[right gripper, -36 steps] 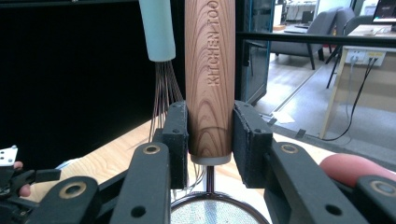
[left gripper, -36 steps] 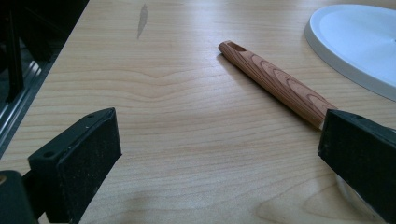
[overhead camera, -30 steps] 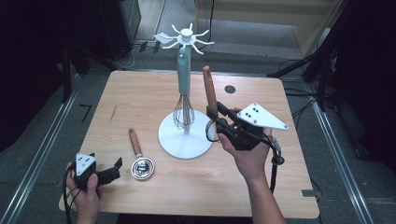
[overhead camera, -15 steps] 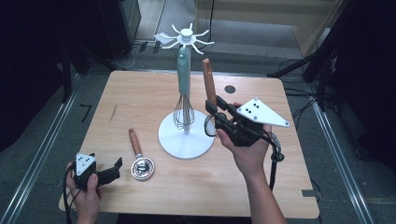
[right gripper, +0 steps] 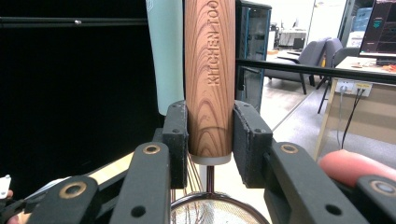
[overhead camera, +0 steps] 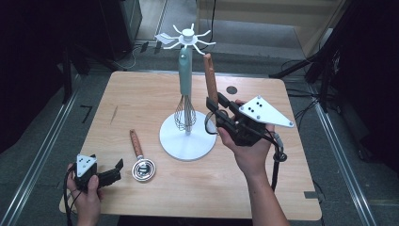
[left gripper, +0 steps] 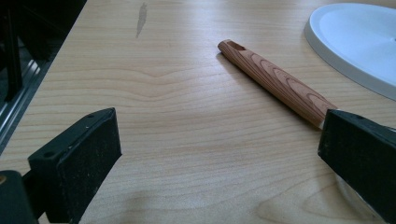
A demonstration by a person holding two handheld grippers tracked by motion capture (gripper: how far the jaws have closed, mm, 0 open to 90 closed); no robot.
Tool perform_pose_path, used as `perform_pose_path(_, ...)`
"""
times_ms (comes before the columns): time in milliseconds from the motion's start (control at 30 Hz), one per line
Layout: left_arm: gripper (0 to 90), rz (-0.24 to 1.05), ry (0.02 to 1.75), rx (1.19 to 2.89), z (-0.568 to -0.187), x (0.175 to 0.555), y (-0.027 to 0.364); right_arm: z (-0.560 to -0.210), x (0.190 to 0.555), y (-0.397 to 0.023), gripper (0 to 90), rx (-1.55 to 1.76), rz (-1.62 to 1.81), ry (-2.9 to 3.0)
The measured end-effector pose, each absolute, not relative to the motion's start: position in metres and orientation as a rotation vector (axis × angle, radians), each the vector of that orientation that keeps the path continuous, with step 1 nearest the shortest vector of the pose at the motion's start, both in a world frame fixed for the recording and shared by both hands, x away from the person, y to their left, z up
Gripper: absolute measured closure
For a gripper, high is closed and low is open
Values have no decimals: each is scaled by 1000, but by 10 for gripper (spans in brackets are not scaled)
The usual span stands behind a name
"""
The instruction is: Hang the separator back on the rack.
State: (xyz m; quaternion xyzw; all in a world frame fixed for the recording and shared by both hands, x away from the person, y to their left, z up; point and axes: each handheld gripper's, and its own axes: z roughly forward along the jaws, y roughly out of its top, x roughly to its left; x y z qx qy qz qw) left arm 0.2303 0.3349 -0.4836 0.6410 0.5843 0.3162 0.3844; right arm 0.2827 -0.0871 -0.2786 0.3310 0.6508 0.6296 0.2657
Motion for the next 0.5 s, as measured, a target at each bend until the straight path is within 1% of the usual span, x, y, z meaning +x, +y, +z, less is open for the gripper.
perform_pose_path(500,0,803,1489,1634,-484,230,335,-275,288,-81,705,898,1693,1762)
